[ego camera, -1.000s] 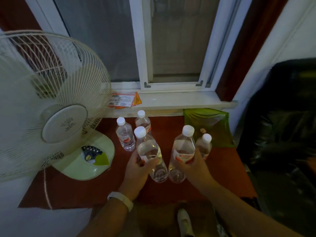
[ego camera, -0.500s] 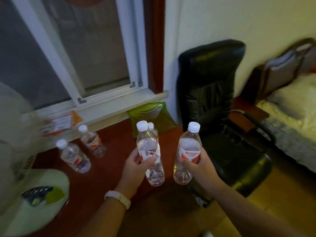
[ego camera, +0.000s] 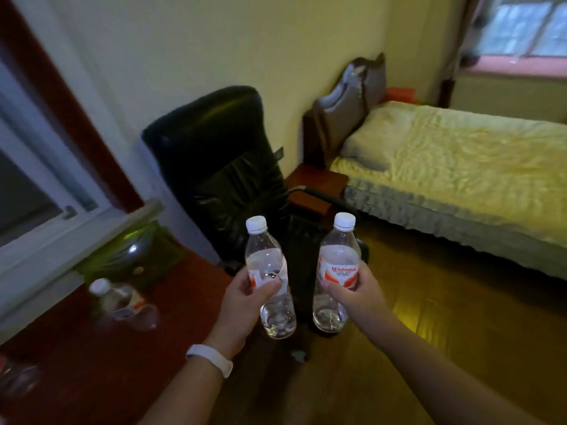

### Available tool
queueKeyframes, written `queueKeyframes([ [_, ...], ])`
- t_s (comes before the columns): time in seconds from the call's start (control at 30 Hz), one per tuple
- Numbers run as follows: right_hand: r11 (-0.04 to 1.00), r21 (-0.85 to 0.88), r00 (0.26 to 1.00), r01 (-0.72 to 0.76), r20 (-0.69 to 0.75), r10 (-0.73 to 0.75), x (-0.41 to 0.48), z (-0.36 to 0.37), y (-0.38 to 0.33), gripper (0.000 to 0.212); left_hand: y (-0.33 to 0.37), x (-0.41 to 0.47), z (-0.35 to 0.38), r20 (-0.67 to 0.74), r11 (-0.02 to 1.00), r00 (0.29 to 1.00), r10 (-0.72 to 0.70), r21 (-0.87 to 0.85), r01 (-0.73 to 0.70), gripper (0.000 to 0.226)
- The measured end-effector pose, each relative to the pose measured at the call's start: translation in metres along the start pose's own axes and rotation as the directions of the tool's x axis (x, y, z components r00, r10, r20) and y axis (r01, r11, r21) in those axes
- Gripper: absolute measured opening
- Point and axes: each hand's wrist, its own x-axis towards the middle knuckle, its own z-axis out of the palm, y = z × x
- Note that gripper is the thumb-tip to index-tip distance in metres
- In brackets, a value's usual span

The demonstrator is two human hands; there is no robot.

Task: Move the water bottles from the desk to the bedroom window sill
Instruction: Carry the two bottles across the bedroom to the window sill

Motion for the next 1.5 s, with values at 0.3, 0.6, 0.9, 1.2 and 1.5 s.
queueKeyframes([
  [0.3,0.995,0.095,0.963,0.013,-0.268,0.013,-0.016,-0.161,0.021,0.043,0.003,0.022,0.173,0.311,0.998,0.950,-0.013,0.059,-0.006,0.025],
  [0.6,0.979,0.199,0.852,-0.034,-0.506,0.132,-0.023,-0.255,0.053,0.044,-0.004,0.061,0.288,0.555,0.992,0.825,-0.106,0.118,0.048,0.038],
  [0.9,0.977,0.199,0.709,-0.079,-0.678,0.195,0.035,-0.324,0.069,0.037,-0.021,0.159,0.397,0.740,0.987,0.656,-0.148,0.148,0.056,0.035],
  [1.2,0.981,0.176,0.556,-0.076,-0.809,0.188,0.125,-0.387,0.042,0.040,-0.001,0.285,0.505,0.861,0.984,0.478,-0.176,0.154,0.085,0.041],
  [1.5,0.972,0.232,0.442,-0.039,-0.869,0.225,0.156,-0.453,0.046,0.043,0.006,0.318,0.608,0.925,0.986,0.340,-0.167,0.165,0.034,0.029],
])
